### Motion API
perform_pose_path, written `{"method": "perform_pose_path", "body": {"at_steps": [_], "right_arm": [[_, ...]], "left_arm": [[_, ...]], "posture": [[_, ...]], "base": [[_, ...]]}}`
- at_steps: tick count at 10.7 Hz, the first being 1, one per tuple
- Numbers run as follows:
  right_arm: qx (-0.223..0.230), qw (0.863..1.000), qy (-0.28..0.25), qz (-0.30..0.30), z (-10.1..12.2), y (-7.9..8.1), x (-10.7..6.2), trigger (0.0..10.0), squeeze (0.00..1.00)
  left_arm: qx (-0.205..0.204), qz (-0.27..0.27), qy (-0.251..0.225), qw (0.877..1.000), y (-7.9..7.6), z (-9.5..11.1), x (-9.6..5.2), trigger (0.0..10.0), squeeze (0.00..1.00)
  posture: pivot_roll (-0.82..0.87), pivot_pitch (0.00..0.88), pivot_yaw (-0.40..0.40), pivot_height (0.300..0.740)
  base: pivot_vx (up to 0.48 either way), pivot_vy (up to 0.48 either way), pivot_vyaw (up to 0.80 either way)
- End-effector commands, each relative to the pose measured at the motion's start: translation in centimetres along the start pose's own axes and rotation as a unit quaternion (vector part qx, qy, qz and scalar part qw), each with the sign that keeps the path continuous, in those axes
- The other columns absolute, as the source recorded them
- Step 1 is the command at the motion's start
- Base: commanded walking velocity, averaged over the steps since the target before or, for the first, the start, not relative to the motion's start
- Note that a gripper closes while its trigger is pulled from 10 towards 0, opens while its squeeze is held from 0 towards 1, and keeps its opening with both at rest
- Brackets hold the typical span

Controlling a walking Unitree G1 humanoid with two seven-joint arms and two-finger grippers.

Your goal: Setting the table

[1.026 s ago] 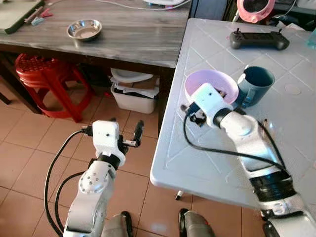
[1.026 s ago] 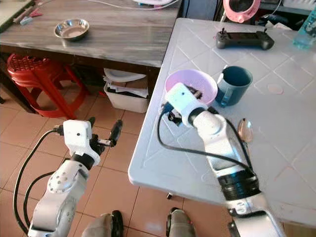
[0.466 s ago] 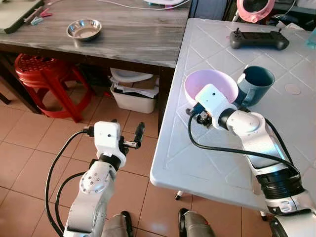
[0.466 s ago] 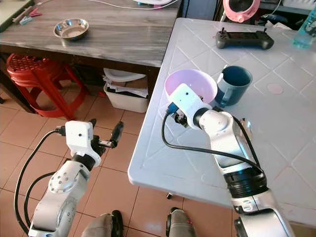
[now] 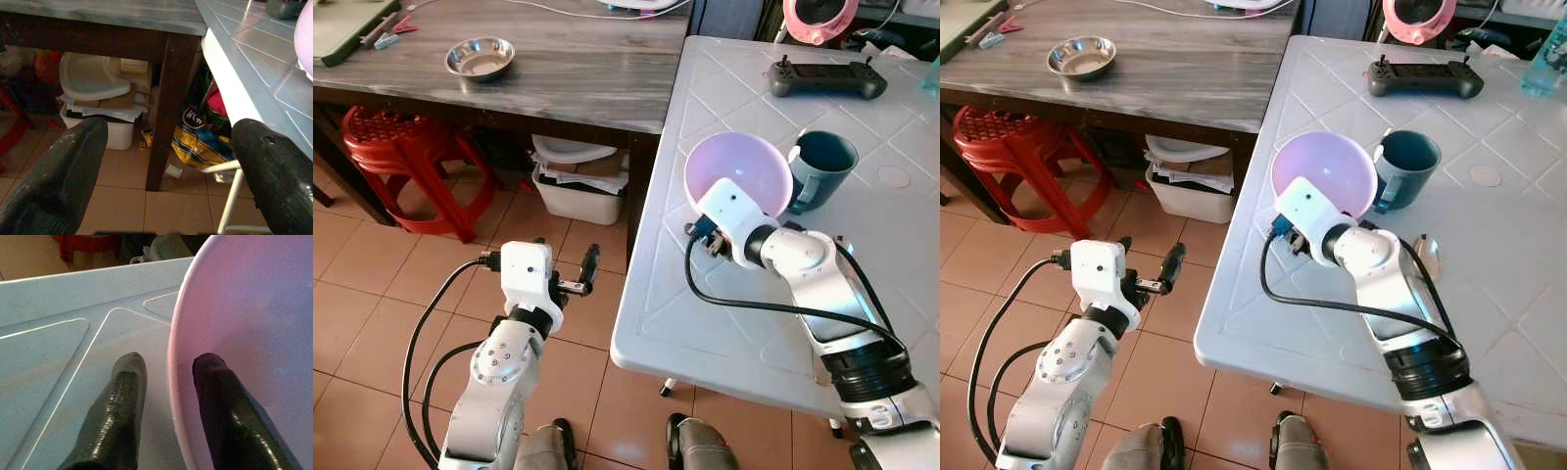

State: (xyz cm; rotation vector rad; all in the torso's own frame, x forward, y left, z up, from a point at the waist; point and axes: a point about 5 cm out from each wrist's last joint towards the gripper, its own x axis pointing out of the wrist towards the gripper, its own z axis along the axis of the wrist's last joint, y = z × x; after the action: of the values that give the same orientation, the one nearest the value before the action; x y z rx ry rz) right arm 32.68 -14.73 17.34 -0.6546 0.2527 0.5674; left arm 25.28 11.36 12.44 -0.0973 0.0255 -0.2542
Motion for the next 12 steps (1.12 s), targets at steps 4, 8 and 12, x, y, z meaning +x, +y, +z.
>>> {"method": "perform_pose_path", "body": {"at_steps": [4,8,12], "right_arm": [[-0.016,1.000,-0.004,0.008,-0.1,0.6,-0.2,0.0,0.00],[-0.039,0.997,-0.055,-0.027,0.3,1.3,0.0,0.0,0.00],[0.022,0.982,-0.151,-0.110,2.0,2.2,-0.5,0.0,0.00]], "left_arm": [[0.005,0.006,0.004,1.000,0.2,-0.1,-0.3,10.0,0.00],[-0.006,0.010,-0.007,1.000,0.4,0.2,-0.3,10.0,0.00],[-0.012,0.029,-0.017,0.999,1.3,0.5,-0.5,10.0,0.00]], "posture": [[-0.05,0.206,0.029,0.740],[-0.04,0.208,0.027,0.740],[-0.03,0.203,0.019,0.740]], "base": [[0.000,0.000,0.00],[0.000,0.185,0.00],[0.000,0.480,0.00]]}}
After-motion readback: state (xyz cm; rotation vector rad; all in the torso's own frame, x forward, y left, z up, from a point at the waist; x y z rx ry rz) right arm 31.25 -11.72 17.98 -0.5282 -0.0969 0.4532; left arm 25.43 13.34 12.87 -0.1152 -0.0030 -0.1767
